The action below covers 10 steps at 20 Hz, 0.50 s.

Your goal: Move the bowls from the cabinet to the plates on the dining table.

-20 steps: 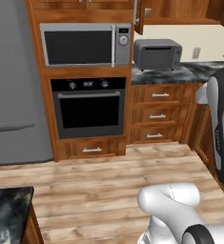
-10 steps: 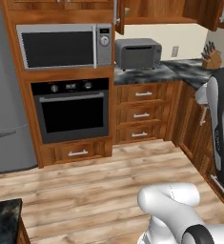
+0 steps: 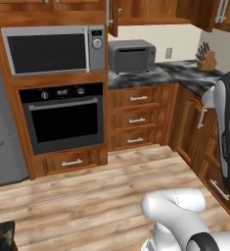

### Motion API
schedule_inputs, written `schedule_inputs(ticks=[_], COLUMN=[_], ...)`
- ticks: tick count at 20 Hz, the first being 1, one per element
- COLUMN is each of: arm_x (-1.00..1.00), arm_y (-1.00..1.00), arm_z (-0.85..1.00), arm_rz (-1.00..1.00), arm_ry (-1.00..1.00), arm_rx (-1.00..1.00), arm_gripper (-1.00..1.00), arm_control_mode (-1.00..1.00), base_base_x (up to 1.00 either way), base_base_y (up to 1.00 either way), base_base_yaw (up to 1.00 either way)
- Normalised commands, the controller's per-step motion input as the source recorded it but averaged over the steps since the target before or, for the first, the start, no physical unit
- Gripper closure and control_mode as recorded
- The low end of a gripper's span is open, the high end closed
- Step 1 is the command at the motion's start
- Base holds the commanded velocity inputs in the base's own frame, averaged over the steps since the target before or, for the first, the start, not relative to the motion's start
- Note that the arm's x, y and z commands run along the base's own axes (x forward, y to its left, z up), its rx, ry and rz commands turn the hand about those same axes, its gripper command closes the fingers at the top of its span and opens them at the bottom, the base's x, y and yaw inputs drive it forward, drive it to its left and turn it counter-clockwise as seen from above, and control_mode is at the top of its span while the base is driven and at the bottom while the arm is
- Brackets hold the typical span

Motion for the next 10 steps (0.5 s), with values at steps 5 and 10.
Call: schedule_inputs(ticks=[5, 10], arm_x=[0.00, 0.00], arm_y=[0.00, 0.00], arm_z=[0.00, 0.00], arm_rz=[0.00, 0.00], arm_ry=[0.00, 0.00], arm_rx=[0.00, 0.00], arm_gripper=[-1.00, -1.00], arm_control_mode=[1.00, 1.00], base_base_x=[0.62, 0.62], base_base_y=[-0.16, -0.21], base_base_yaw=[0.00, 0.00])
